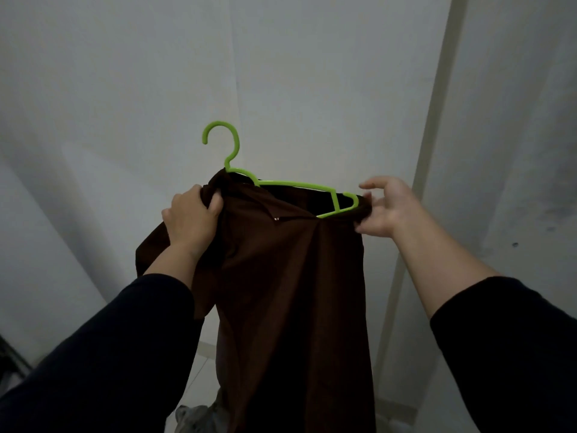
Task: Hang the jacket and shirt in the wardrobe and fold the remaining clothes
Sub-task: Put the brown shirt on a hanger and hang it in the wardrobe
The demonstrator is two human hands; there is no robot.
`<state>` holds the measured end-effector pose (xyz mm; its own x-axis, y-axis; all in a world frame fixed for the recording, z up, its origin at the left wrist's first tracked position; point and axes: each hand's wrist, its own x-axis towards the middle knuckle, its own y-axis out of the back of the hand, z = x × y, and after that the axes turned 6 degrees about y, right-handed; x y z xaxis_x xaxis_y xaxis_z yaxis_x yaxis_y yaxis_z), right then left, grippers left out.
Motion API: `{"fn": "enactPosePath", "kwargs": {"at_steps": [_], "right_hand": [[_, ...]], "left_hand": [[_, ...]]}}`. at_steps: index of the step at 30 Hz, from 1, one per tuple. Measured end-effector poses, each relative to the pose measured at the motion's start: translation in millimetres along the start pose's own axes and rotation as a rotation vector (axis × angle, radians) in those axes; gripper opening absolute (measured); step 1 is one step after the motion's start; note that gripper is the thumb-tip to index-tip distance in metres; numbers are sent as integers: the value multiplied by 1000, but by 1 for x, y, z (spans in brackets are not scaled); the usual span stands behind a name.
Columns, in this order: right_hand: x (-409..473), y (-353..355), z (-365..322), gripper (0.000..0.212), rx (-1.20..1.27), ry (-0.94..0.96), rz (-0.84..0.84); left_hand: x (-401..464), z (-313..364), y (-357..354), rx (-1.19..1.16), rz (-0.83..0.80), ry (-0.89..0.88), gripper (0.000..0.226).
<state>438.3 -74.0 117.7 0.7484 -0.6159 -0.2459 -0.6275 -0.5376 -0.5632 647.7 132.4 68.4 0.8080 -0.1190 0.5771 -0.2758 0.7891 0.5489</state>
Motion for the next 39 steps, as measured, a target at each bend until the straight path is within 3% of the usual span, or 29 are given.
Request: {"fn": "enactPosePath", "kwargs": {"at_steps": [2,6,8,11,13,17,23,28,31,39], "right_hand": [[2,-1,-3,22,-262,62,-19],[8,-6,-2,27,-717,347,191],[10,-9,0,23,-826,484,223],[13,-14,2,30,-1036,670,143],[10,-18,0,35,-1256,729,113],[-3,-20,-7,25,-1633,832,179],[-26,4,-13,29,-1680,1082,273],[-48,39,-28,32,-1941,1274,391],[-66,72,-41,23,-1969,1221,416],[-132,146,-74,19,-1963,1042,715]], "left_hand": [[0,1,2,55,41,-5,37],[-1,13,1,272,103,-101,33],[-3,23,-3,256,100,-111,34],[-8,40,-9,172,109,-114,40],[-9,51,-11,144,105,-145,43],[-12,76,-11,98,76,-255,42],[-27,105,-16,-8,-1,-367,44],[-47,130,-23,-117,-72,-483,46],[-55,144,-24,-109,-50,-511,47],[-87,206,-46,-261,-103,-479,57]]}}
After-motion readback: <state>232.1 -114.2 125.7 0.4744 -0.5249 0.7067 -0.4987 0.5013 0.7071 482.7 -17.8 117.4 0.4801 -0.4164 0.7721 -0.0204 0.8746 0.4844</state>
